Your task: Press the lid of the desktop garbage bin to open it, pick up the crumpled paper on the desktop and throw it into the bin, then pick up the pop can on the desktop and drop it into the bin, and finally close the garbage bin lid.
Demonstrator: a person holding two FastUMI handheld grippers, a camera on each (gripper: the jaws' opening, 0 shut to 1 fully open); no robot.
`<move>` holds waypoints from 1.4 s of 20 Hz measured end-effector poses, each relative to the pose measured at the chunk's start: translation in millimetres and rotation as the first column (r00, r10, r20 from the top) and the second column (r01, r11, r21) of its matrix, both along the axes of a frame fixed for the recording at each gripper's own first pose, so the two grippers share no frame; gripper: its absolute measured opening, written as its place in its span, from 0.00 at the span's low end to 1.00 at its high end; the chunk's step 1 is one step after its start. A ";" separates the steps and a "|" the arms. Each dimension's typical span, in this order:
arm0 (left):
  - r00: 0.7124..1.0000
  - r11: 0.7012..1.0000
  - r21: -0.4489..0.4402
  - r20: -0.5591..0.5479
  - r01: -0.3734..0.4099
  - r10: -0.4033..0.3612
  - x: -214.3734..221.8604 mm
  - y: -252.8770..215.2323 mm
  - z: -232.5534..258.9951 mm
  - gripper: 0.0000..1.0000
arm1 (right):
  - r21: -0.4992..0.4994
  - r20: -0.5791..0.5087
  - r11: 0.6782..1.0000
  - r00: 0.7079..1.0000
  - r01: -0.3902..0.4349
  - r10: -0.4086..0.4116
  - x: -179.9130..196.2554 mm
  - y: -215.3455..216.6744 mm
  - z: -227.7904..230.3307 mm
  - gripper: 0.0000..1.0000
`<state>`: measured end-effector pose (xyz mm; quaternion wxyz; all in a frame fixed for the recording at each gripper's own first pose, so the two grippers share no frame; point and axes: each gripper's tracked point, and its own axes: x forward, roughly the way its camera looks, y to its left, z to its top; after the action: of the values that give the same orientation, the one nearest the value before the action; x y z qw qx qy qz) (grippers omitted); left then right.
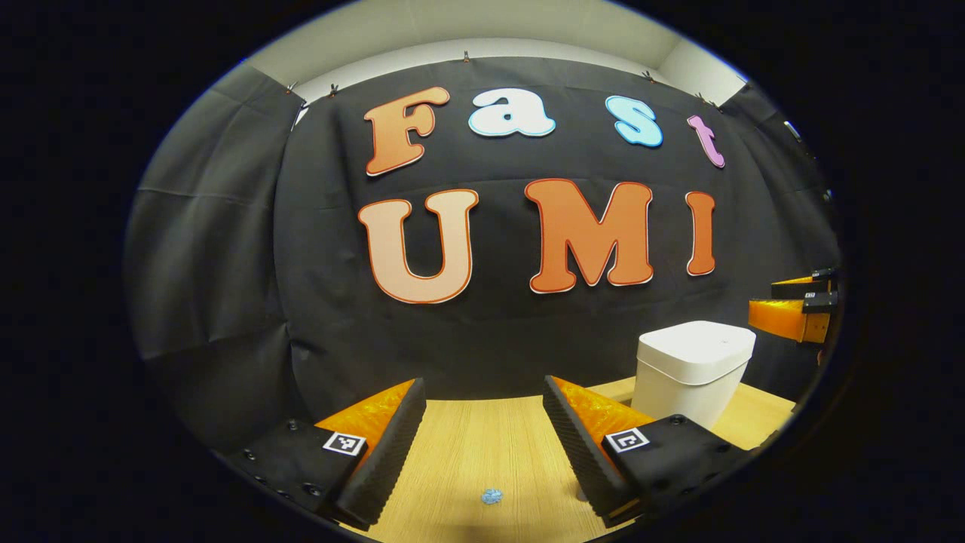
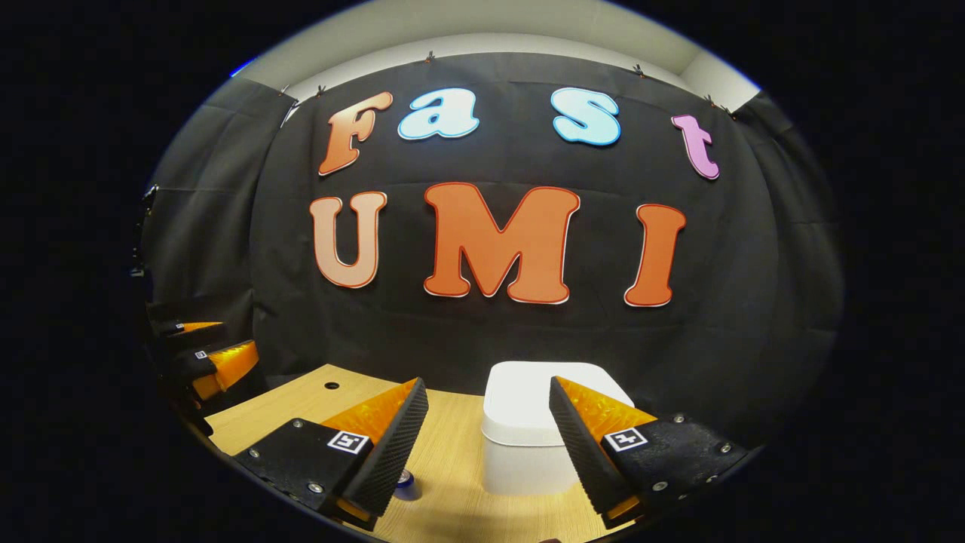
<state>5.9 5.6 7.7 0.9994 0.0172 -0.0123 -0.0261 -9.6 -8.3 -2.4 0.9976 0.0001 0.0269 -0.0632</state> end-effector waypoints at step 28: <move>0.982 0.989 -0.003 -0.119 -0.147 0.146 -2.7 48.4 -46.7 0.99 | 0.023 -0.177 0.998 0.983 0.060 -0.054 66.0 -76.2 -11.7 0.01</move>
<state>3.3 54.1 -39.0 0.9977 0.0107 0.0481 0.0465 56.4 -84.5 -14.2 0.9890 0.0096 0.1162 -0.0911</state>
